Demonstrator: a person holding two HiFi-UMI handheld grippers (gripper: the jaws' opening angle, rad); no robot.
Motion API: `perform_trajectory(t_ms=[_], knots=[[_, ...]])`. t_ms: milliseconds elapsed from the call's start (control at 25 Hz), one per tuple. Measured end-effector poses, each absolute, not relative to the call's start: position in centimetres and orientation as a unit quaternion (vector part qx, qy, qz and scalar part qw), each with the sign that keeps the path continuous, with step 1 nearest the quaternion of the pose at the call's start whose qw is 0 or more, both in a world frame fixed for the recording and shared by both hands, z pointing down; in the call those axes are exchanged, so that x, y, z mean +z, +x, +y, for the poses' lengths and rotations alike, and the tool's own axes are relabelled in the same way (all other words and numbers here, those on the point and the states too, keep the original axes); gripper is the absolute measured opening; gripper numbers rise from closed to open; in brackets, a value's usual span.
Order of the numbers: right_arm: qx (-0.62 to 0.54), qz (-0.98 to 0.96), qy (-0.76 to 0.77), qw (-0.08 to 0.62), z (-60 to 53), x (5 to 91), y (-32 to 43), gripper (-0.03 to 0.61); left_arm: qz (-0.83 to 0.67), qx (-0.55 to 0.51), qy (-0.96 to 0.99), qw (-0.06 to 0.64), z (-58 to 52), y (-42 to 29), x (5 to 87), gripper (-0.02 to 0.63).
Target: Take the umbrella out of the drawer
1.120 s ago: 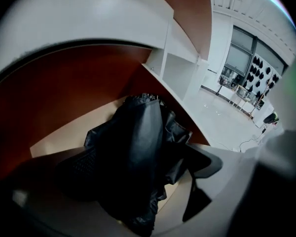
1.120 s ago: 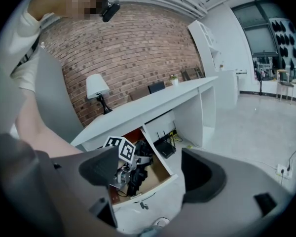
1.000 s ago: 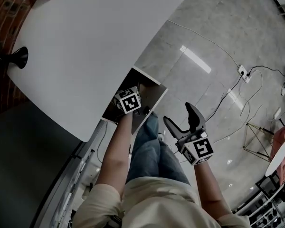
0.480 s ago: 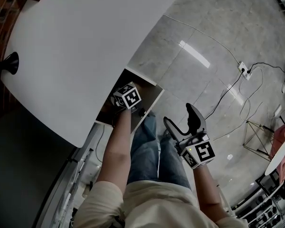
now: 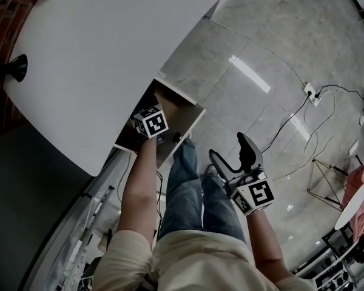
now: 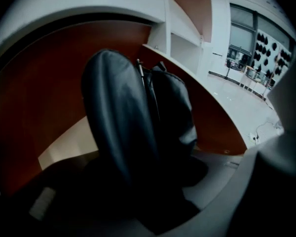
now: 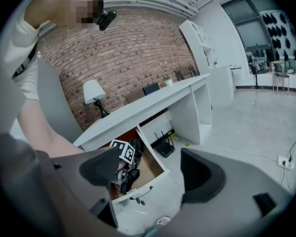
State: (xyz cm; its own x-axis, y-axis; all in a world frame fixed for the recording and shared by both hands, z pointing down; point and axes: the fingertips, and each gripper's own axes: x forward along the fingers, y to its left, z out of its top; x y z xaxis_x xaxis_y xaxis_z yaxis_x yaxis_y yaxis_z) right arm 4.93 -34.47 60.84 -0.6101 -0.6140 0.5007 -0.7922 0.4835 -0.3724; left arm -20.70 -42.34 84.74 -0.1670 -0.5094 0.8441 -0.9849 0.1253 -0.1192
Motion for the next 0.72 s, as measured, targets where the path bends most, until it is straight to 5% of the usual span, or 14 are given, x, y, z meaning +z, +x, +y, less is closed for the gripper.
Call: perform_trajectory(t_ms=[720], knots=[[0.226,-0.896,0.364,0.118,-26.7,53.1,8.8,0.373,-0.662,0.302,0.648,0.225,-34.9,-12.8,71.3,0.249]])
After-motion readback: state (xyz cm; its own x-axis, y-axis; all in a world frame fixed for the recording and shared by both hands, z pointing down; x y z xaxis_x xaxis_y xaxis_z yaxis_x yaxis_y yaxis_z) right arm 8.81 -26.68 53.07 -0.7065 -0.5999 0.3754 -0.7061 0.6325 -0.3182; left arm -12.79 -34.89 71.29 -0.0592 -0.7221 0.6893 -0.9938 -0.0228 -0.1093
